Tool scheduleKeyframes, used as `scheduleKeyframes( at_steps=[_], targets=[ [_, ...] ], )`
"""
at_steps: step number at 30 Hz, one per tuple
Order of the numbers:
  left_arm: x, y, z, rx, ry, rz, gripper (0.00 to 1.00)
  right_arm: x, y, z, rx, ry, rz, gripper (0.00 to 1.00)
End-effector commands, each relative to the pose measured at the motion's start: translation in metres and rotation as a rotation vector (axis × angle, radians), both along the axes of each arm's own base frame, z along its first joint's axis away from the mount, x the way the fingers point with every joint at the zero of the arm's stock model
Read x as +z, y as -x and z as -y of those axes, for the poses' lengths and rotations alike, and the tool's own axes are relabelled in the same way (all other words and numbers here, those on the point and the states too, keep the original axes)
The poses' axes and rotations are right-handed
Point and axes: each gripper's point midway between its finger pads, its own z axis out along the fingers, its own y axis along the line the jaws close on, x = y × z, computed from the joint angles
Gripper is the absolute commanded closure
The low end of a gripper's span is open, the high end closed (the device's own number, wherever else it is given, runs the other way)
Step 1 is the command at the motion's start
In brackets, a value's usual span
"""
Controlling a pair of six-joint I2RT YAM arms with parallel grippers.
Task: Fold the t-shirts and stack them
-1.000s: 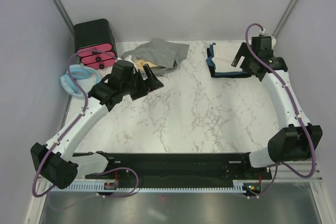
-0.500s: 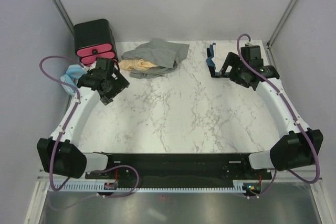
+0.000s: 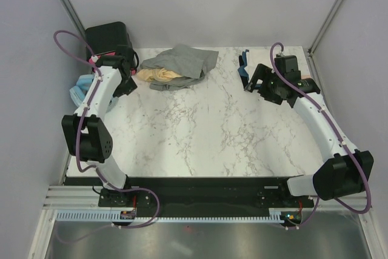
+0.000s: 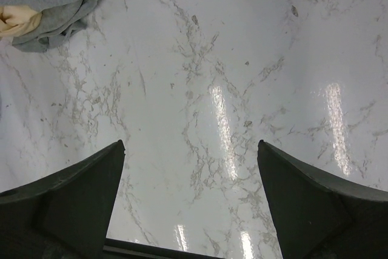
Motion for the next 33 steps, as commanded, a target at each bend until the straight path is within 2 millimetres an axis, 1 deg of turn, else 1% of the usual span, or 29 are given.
scheduleKeyframes(
  at_steps=[1, 3, 4, 6, 7, 8, 9, 11, 12, 13, 14, 15, 16, 19, 21, 23, 24, 25, 27, 29, 30, 33],
  targets=[
    [0.032, 0.004, -0.042, -0.005, -0.225, -0.046, 0.04, 0.01, 0.001, -0.006, 0.025, -0.03, 0.034, 0.02],
    [0.033, 0.006, -0.06, -0.001, -0.301, -0.094, 0.03, 0.01, 0.002, -0.008, 0.034, -0.033, 0.029, 0.02],
    [0.029, 0.002, -0.065, -0.003, -0.313, -0.097, 0.02, 0.007, 0.001, -0.009, 0.038, -0.036, 0.022, 0.02],
    [0.016, -0.005, -0.075, -0.044, -0.285, -0.14, 0.02, 0.005, 0.001, -0.011, 0.046, -0.044, 0.011, 0.02],
    [0.012, -0.01, -0.089, -0.026, -0.27, -0.127, 0.02, 0.003, 0.0, -0.014, 0.056, -0.056, 0.004, 0.02],
    [0.007, -0.013, -0.094, -0.031, -0.258, -0.135, 0.02, 0.003, 0.0, -0.015, 0.061, -0.06, 0.002, 0.02],
    [0.0, -0.014, -0.104, -0.042, -0.262, -0.171, 0.03, 0.003, -0.001, -0.016, 0.061, -0.062, 0.003, 0.02],
    [-0.001, -0.02, -0.11, -0.046, -0.269, -0.169, 0.03, 0.003, -0.002, -0.017, 0.06, -0.066, 0.005, 0.02],
    [-0.005, -0.019, -0.113, -0.039, -0.253, -0.176, 0.03, 0.002, -0.002, -0.016, 0.057, -0.067, 0.005, 0.02],
    [-0.006, -0.022, -0.113, -0.044, -0.242, -0.168, 0.03, 0.001, -0.002, -0.017, 0.059, -0.069, 0.001, 0.02],
    [-0.008, -0.03, -0.112, -0.06, -0.235, -0.145, 0.03, -0.001, 0.0, -0.018, 0.062, -0.073, -0.005, 0.02],
    [-0.01, -0.032, -0.113, -0.07, -0.237, -0.149, 0.05, -0.006, 0.002, -0.017, 0.06, -0.075, -0.018, 0.02],
    [-0.017, -0.035, -0.112, -0.072, -0.233, -0.162, 0.05, -0.006, 0.002, -0.02, 0.065, -0.086, -0.015, 0.02],
    [-0.027, -0.04, -0.106, -0.088, -0.214, -0.17, 0.07, -0.013, 0.007, -0.023, 0.075, -0.109, -0.035, 0.02],
    [-0.023, -0.042, -0.101, -0.097, -0.224, -0.149, 0.07, -0.017, 0.009, -0.024, 0.073, -0.113, -0.042, 0.02],
    [-0.021, -0.039, -0.096, -0.116, -0.211, -0.123, 0.06, -0.017, 0.009, -0.024, 0.07, -0.115, -0.037, 0.02],
    [-0.021, -0.043, -0.097, -0.133, -0.219, -0.103, 0.06, -0.018, 0.01, -0.024, 0.07, -0.117, -0.037, 0.02],
    [-0.027, -0.038, -0.097, -0.142, -0.219, -0.123, 0.05, -0.019, 0.01, -0.024, 0.071, -0.118, -0.039, 0.02],
    [-0.035, -0.039, -0.095, -0.152, -0.205, -0.131, 0.05, -0.019, 0.01, -0.025, 0.075, -0.121, -0.04, 0.02],
    [-0.043, -0.042, -0.09, -0.167, -0.18, -0.126, 0.04, -0.017, 0.008, -0.026, 0.08, -0.127, -0.037, 0.02],
    [-0.048, -0.044, -0.09, -0.177, -0.178, -0.136, 0.02, -0.017, 0.008, -0.028, 0.084, -0.131, -0.038, 0.02],
    [-0.056, -0.048, -0.094, -0.164, -0.191, -0.15, 0.0, -0.015, 0.006, -0.03, 0.093, -0.138, -0.036, 0.02]
  ],
)
